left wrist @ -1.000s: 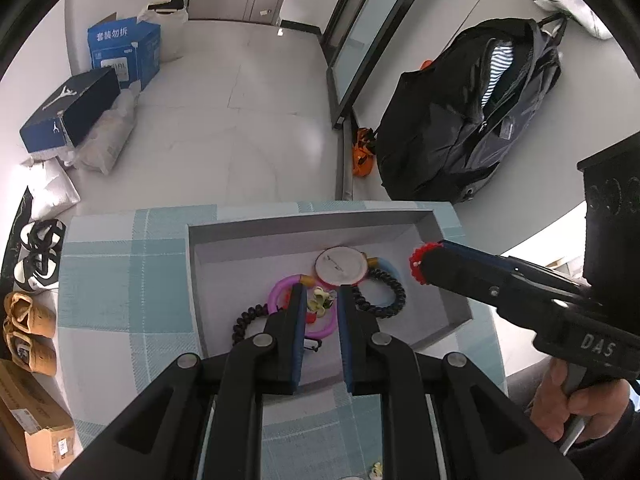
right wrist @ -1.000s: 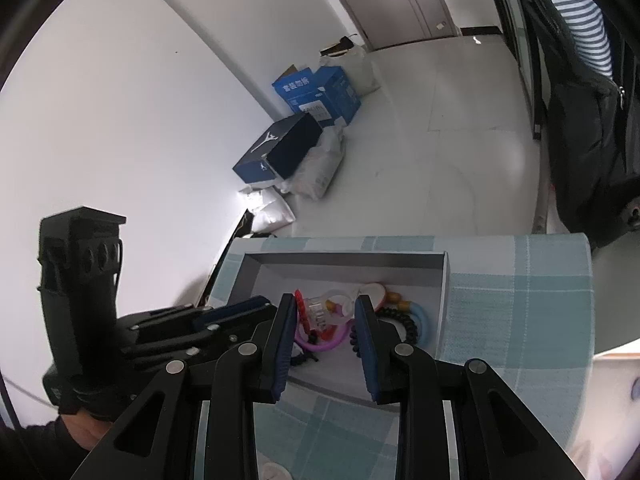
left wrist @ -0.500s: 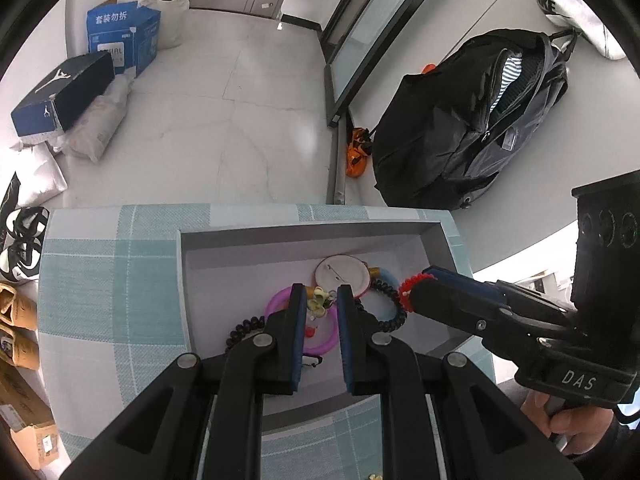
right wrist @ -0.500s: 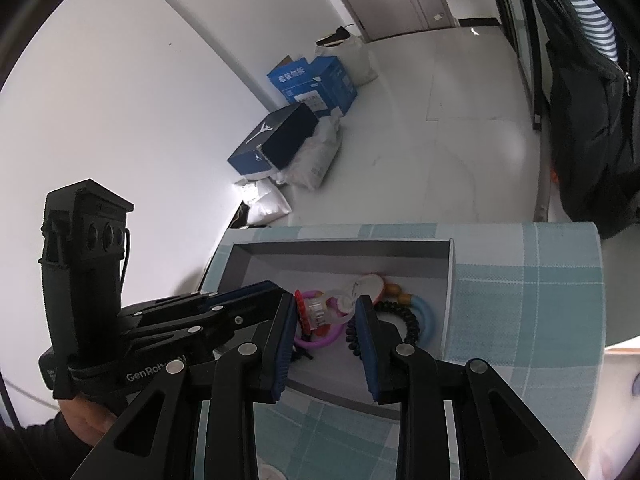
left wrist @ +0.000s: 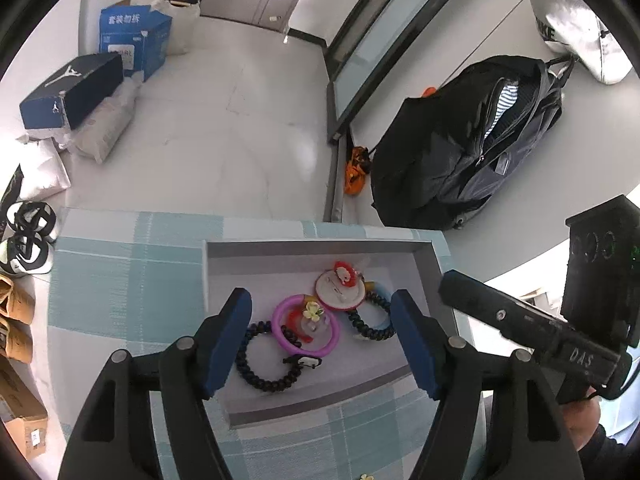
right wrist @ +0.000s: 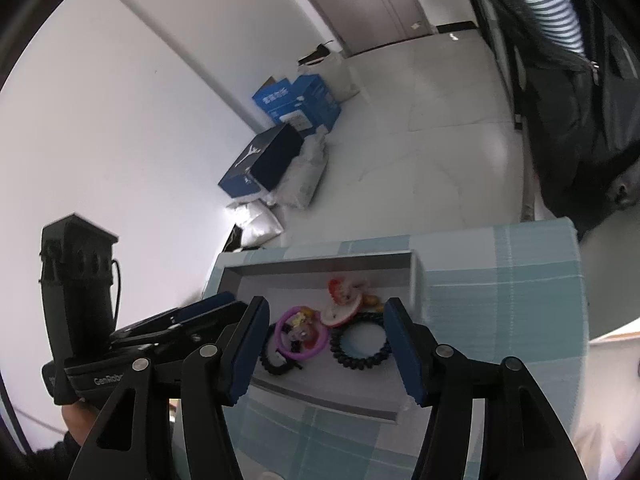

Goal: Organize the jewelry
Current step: 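Carry both trinkets into the gray box and open both tools, then withdraw both tools from the box back over the table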

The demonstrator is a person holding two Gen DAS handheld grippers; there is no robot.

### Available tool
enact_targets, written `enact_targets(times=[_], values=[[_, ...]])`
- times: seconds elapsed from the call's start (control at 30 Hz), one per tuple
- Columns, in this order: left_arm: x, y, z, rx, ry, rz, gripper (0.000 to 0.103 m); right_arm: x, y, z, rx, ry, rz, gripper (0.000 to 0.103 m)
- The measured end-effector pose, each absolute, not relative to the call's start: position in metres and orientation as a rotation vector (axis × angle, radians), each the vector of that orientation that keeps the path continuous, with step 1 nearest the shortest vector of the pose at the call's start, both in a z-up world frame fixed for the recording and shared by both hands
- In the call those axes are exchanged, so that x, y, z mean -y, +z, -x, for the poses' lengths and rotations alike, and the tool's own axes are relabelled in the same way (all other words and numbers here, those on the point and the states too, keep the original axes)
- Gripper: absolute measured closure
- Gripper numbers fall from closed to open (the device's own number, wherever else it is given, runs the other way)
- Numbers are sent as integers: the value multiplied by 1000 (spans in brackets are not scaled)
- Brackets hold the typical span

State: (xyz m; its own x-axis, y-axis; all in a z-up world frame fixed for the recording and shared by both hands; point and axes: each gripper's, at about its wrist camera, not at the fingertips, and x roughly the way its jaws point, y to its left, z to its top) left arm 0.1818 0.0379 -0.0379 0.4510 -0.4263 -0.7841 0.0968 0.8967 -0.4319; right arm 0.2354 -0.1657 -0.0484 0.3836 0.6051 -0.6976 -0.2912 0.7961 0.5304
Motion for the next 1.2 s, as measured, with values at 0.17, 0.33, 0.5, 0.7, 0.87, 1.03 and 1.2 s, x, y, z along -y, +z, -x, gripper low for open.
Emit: enact_targets(times=[0.17, 0.33, 0.5, 0.7, 0.87, 1.03, 1.2], values=[[-40, -34, -171, -1037, -278, 308, 35, 172, -41, -229, -998, 574, -348, 39], [-34, -25, -158, -1019, -220, 225, 35, 177, -33, -215, -971, 585, -350, 30], [-32, -17, -139, -1001, -186, 176, 35, 176, -24, -192, -928, 591, -341, 19], [-32, -13, -115, -986, -147, 175, 35, 175, -18, -167, -879, 603, -296, 18], [-28, -11, -97, -972, -117, 158, 35, 177, -15, -150, -857, 607, -269, 17], [-26, -10, -83, -963, -94, 164, 34, 179, -13, -130, -836, 620, -252, 15], [-19, -17, -64, -965, -76, 158, 34, 177, -22, -109, -859, 619, -230, 13]])
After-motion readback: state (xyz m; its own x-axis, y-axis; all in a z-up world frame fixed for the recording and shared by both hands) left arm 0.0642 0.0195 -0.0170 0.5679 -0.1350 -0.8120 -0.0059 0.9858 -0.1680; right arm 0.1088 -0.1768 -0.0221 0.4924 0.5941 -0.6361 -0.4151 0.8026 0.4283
